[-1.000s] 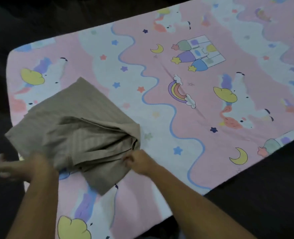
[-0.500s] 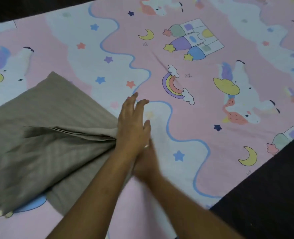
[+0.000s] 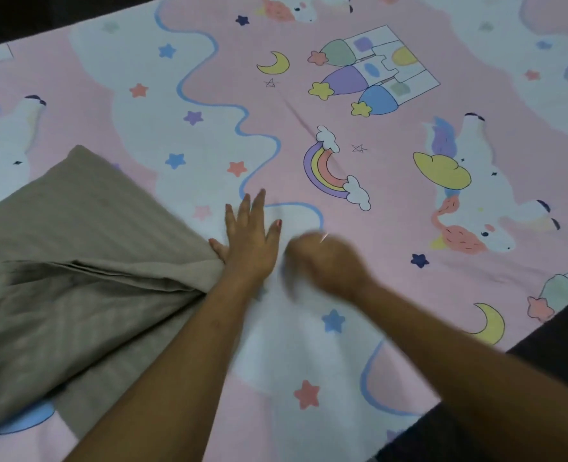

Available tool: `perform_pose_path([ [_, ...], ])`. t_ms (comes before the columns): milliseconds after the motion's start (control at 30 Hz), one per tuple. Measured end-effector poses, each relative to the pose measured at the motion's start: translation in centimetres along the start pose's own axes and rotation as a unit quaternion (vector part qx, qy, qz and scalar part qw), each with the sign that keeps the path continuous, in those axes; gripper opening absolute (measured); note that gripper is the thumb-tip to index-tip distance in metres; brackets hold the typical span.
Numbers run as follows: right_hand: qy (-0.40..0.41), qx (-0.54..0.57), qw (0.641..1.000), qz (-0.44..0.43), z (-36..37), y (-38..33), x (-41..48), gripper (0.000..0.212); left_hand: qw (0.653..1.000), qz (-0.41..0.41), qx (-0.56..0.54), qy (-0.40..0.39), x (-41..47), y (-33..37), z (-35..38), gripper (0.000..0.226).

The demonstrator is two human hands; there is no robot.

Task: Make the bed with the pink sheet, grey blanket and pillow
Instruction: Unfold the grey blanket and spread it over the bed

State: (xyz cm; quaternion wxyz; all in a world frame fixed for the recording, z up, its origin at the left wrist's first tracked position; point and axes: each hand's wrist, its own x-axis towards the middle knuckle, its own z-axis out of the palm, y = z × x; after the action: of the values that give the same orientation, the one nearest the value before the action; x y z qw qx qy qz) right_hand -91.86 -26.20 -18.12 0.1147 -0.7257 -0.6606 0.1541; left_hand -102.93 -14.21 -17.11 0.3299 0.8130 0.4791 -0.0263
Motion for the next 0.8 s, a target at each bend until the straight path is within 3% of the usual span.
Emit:
perform_pose_path([
  [33, 0.039, -0.018, 0.995, 0.088, -1.4, 3.3, 2.1, 0.033, 1.000, -0.025, 0.009, 0.002, 0.7, 0.0, -0.2, 0.056],
  [100, 0.066, -0.060, 0.980, 0.178, -4.4, 9.2, 5.2, 0.043, 0.996, -0.069, 0.058, -0.008, 1.4, -0.6, -0.1, 0.058],
  [233, -0.004, -0.103, 0.977, 0.186, 0.2, 6.8, 9.4, 0.065, 0.980, -0.149, 0.130, -0.026, 1.9, -1.9, 0.3, 0.063],
  [300, 0.020, -0.052, 0.988, 0.144, 3.5, 1.8, 10.0, 0.070, 0.967, -0.219, 0.125, -0.022, 2.1, -1.8, -0.3, 0.063],
  [400, -0.059, -0.007, 0.998, -0.003, 5.4, -5.7, 9.2, 0.068, 0.942, -0.320, 0.098, -0.007, 2.3, -2.7, -1.3, 0.063],
  [467, -0.079, 0.081, 0.992, -0.063, 4.8, -5.8, 9.3, 0.068, 0.930, -0.357, 0.082, 0.015, 2.2, -3.3, -2.0, 0.063],
  [567, -0.035, 0.150, 0.983, -0.097, 1.2, -1.6, 11.1, 0.051, 0.927, -0.367, 0.053, 0.055, 2.4, -3.3, -2.6, 0.069],
  [667, 0.068, 0.080, 0.994, 0.026, -3.0, 6.3, 15.1, 0.050, 0.949, -0.271, 0.122, 0.105, 2.5, -2.9, -1.4, 0.066],
  [733, 0.039, -0.045, 0.992, 0.107, -4.3, 11.8, 16.7, 0.057, 0.958, -0.202, 0.177, 0.106, 2.7, -3.4, -0.1, 0.065],
  [800, -0.027, -0.100, 0.979, 0.173, -3.5, 14.4, 16.6, 0.062, 0.956, -0.209, 0.185, 0.095, 2.5, -3.5, 0.4, 0.065],
])
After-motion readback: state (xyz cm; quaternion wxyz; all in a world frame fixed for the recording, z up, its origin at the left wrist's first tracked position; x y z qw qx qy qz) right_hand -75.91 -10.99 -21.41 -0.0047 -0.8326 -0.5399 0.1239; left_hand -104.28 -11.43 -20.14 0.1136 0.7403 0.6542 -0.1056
